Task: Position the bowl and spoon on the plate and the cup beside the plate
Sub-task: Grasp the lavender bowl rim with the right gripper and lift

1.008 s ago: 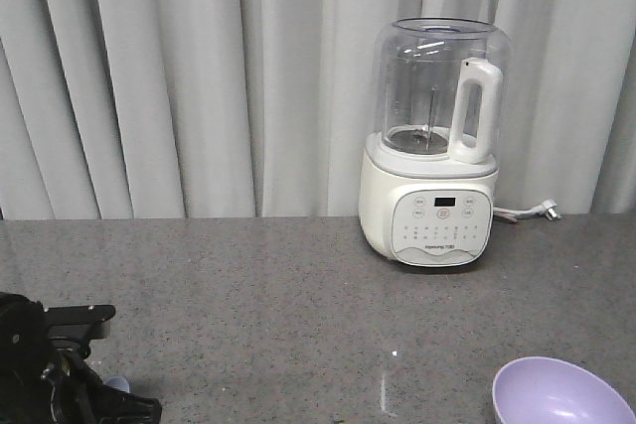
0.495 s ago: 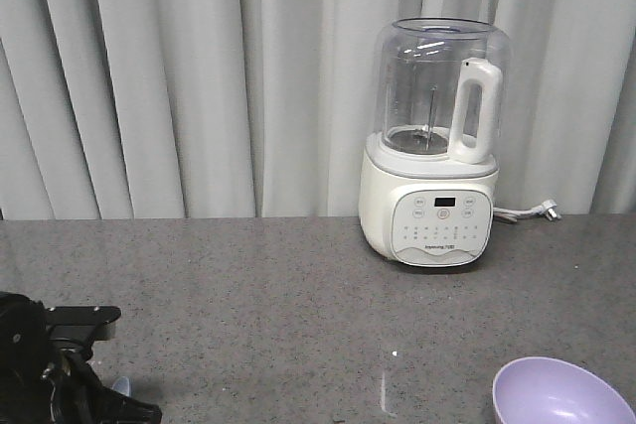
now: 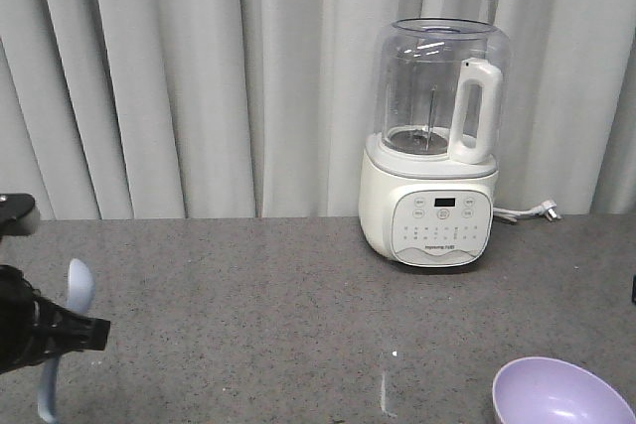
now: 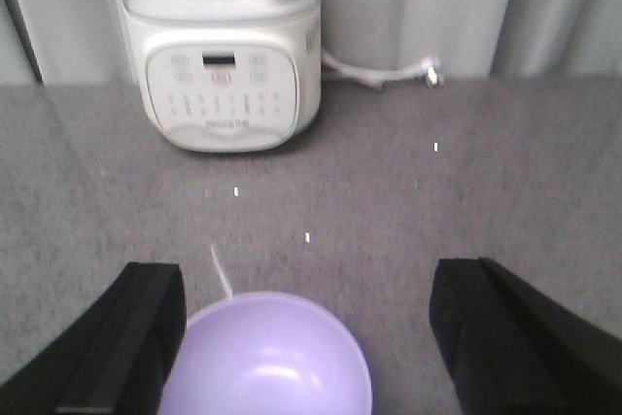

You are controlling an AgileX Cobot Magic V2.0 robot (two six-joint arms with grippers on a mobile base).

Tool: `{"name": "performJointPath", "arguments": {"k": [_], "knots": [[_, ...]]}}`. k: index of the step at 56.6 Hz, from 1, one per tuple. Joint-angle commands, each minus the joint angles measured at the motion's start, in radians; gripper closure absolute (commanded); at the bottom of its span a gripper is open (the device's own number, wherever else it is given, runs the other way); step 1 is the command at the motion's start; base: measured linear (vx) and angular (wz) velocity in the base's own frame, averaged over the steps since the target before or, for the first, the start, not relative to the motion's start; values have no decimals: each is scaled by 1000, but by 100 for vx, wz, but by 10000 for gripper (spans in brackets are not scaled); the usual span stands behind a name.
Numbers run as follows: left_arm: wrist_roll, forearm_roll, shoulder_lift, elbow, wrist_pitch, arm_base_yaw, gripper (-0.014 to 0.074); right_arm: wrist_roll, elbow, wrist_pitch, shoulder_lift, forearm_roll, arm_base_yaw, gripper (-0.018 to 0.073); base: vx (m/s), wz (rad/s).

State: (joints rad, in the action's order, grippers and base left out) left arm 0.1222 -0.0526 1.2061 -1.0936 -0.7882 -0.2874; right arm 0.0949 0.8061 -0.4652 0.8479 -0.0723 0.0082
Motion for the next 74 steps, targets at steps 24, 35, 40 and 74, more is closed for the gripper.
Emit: {"name": "performJointPath", "arguments": {"k": [24,35,40,74], "knots": [[-43,-18,-162,-36,40,-8,599,240,116,-291,280,-156,-6,-4,0,0],[-61,-18,-161,-36,33,-8,599,266,116,-267,401,-151,-6,-4,0,0],[-61,-18,-161,-36,30,-8,599,266,116,-242,449,-131,-6,-4,0,0],[-62,-16,-161,-30,19,-8,599,264,116,-92,588,-53,-6,573,0,0]]}}
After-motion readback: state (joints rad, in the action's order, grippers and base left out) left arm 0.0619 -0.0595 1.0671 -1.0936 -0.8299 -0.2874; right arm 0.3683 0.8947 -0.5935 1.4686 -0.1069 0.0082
